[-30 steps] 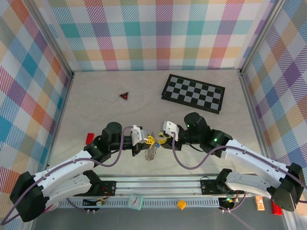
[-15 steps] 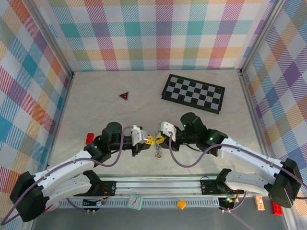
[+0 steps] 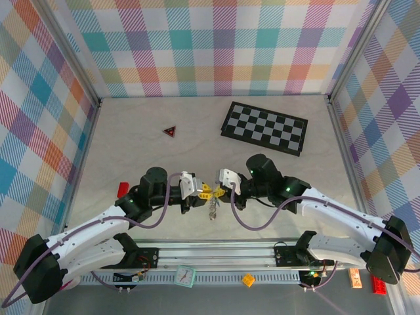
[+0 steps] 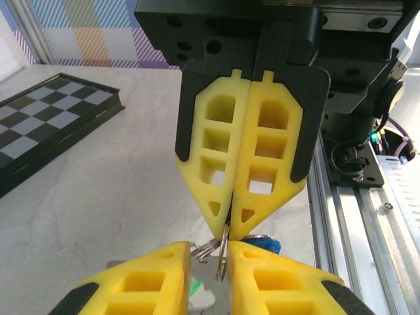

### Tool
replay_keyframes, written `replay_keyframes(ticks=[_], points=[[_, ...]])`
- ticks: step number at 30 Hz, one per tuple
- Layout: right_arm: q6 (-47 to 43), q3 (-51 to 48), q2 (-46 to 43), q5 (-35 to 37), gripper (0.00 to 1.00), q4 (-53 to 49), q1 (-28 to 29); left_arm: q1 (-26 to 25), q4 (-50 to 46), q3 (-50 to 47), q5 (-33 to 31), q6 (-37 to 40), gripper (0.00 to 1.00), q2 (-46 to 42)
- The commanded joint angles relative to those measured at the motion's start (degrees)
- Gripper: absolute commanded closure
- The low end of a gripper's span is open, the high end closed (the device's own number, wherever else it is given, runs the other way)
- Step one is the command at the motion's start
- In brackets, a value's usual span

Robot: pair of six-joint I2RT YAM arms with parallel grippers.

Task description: Put the keys on the keyring

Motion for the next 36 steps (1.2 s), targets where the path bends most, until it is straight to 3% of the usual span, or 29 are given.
replay_keyframes(ticks=[1,18,20,24,26,28,30,36], points=[[-5.00,5.44,1.49,0.60,1.00,-7.67,0.12,-0.76,-5.06,3.20,-1.20,2.95,0.79,-0.36],[-7.51,13.74,6.03,0.45,1.00,-13.64,2.20,-0.77,-9.83,7.15,1.03,5.59,0.80,2.73],[-7.59,14.25,6.44,0.25,1.00,-13.70,2.54,-0.79,-10.00,7.33,1.29,5.93,0.83,3.01],[-7.71,15.19,7.15,0.72,1.00,-14.73,3.02,-0.79,-10.03,7.51,1.31,6.83,1.00,2.71],[-7.01,14.63,6.40,1.80,1.00,-14.16,3.02,-0.79,-10.59,7.51,1.21,7.20,1.00,2.33],[-5.51,12.93,4.54,3.27,0.83,-12.27,2.94,-0.80,-10.78,7.35,1.21,7.16,1.00,1.97],[-4.45,10.82,2.62,4.38,0.73,-10.54,2.76,-0.78,-10.28,6.93,1.30,6.86,1.00,1.55],[-0.38,4.82,-1.22,5.48,0.67,-7.41,2.58,-0.80,-5.32,4.73,1.67,3.76,1.00,0.99]])
